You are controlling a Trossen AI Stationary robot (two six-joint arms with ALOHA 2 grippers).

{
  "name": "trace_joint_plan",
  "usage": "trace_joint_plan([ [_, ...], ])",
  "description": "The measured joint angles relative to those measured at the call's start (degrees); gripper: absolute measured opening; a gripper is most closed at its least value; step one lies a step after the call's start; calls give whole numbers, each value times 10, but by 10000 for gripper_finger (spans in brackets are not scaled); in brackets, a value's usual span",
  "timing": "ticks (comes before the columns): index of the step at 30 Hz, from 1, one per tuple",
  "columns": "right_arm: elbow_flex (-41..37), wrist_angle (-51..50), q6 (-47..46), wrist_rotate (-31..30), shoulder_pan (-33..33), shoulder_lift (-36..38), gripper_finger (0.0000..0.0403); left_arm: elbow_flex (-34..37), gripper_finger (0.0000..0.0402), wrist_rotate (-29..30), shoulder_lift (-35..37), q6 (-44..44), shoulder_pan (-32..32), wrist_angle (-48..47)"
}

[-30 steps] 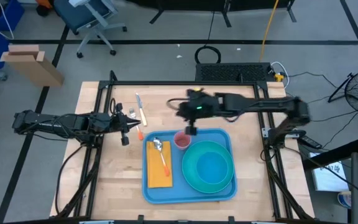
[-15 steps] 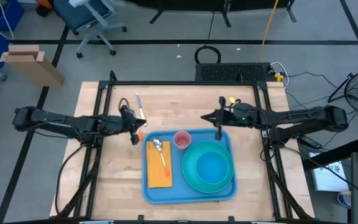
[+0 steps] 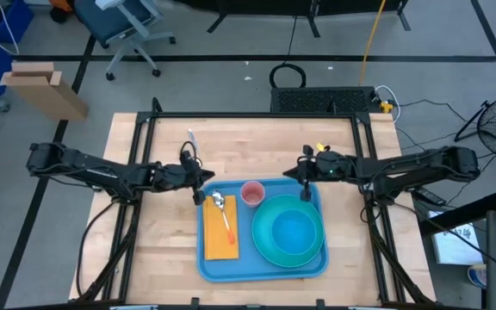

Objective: Set up tray
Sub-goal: Put the orange spoon on the yellow napkin

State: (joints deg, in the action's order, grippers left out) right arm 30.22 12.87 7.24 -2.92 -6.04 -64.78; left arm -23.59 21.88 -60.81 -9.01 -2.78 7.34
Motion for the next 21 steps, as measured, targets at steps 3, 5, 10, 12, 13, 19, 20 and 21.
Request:
trace_joint_plan([
  [3,0,-6,2,35,6,-11,0,0,31,-10,-5,-3,-2,1],
  [5,0,-7,11,49,11,-16,0,0,31,-14,-5,-14,-7,1],
  [10,0,11,22,73,17,-26,0,0,31,-13,-5,-18,-22,0],
  [12,0,33,14,76,17,-32,0,0,31,-12,-5,-18,-27,0],
  [13,0,44,13,76,17,-36,0,0,31,-12,-5,-18,-30,0],
  [19,0,62,11,30,12,-44,0,0,31,-18,-5,-50,-42,-16],
  [20,0,59,10,31,7,-38,0,0,31,-19,-5,-64,-43,-21],
  [21,0,57,10,32,4,-33,0,0,31,-19,-5,-80,-46,-28],
])
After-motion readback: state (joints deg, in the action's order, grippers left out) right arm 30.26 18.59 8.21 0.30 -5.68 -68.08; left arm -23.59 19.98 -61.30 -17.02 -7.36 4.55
